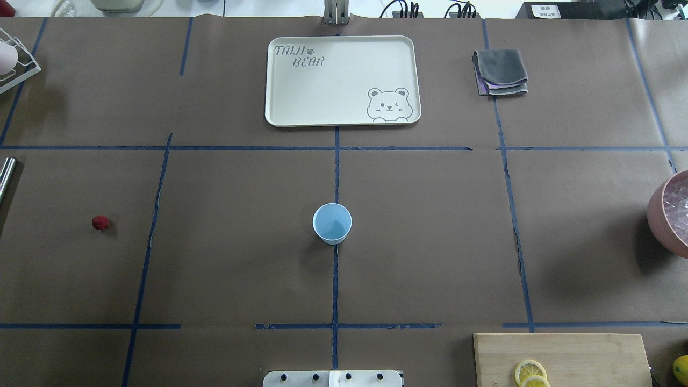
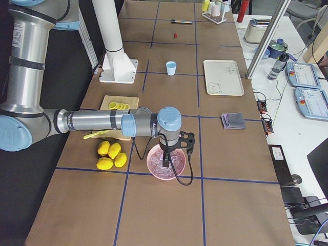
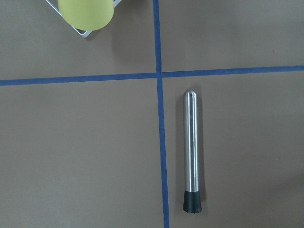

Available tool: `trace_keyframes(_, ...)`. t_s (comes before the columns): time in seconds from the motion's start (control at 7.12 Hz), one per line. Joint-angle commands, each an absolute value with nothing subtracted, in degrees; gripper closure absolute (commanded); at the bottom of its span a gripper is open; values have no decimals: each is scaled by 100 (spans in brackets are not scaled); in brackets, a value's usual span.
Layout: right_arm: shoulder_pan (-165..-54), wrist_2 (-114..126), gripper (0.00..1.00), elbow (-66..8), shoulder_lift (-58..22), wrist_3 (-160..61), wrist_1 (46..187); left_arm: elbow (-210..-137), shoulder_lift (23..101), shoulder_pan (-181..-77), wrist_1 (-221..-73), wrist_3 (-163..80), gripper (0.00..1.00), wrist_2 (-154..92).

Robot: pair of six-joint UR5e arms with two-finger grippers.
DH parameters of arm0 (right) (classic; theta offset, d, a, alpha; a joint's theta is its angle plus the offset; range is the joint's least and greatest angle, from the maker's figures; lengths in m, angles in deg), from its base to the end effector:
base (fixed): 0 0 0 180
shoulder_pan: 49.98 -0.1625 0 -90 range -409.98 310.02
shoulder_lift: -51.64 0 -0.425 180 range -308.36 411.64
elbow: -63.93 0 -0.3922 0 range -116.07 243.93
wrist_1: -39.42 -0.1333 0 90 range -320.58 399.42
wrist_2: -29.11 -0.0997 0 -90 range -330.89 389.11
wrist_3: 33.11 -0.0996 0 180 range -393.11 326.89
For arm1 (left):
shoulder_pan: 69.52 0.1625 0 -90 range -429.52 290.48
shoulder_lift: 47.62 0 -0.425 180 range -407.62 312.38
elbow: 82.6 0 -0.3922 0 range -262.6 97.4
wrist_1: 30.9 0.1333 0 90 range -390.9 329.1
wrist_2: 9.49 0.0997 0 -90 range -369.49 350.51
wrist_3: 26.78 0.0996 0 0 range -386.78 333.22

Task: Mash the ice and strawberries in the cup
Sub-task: 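Lower the right gripper into the pink bowl and grasp an ice cube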

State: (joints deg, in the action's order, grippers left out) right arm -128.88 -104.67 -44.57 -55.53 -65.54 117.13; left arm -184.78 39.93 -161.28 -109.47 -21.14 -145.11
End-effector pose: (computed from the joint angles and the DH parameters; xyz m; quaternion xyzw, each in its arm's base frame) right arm -0.0101 -0.3857 0.6059 -0.0351 -0.3846 0.1271 0.9136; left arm -0.0764 -0.4639 0.5934 0.0114 0.3877 0.0255 0.9214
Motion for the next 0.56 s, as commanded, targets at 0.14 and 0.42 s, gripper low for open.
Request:
trace_keyframes(0.14,-12224,-10212,11,-4181,-5638,-7721,11159,-18481,3992,-16128,-10948,-2107,0,-14511)
trace_keyframes(0.42,-12109,-10229,16,-3821,-5603,-7879,10931,-18481,3992,-16128,-10948,-2107,0,-14511)
